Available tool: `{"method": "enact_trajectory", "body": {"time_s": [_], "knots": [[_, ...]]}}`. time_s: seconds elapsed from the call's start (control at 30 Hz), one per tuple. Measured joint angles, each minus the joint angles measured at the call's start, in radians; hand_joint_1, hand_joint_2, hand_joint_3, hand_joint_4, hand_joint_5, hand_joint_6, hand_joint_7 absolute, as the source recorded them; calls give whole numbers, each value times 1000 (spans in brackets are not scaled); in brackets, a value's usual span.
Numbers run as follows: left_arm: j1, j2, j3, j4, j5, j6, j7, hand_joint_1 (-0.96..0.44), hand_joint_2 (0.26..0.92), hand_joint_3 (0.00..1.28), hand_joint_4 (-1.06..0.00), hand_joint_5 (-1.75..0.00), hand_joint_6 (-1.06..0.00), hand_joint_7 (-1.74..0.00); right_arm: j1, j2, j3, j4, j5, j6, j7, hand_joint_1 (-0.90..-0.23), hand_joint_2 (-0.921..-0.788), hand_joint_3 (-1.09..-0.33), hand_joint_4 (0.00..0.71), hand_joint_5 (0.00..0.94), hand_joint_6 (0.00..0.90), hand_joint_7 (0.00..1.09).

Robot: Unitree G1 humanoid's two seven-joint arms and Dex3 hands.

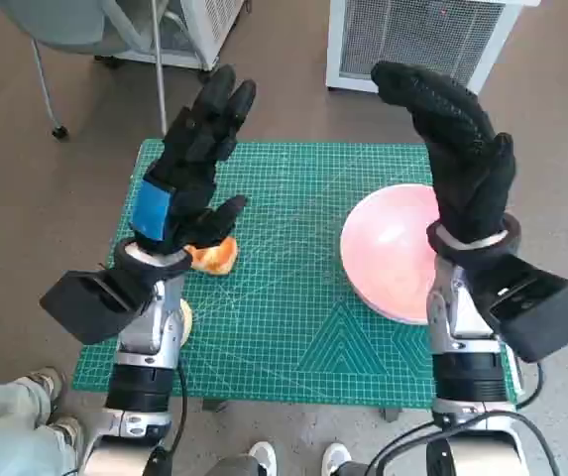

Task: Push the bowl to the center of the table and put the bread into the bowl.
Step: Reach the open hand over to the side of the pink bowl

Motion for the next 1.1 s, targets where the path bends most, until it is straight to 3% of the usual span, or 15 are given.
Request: {"method": "enact_trajectory", "body": {"time_s": [0.83, 0.97, 1.1], "knots": [[0, 1, 0, -1, 0, 3, -1, -613, 921, 310, -264, -31, -284, -58, 9, -4, -3, -13, 0, 11, 0, -657, -921, -800, 262, 6, -1, 643], [0, 0, 0, -1, 0, 5, 0, -615, 921, 310, -266, -29, -284, -57, 12, -15, -18, 3, 1, 6, 0, -667, -921, -807, 261, 6, -1, 647], [1, 0, -1, -1, 1, 6, 0, -626, 921, 310, -266, -27, -285, -56, 10, -49, -54, 79, -11, -28, -16, -683, -921, -791, 265, 8, -1, 656]]}}
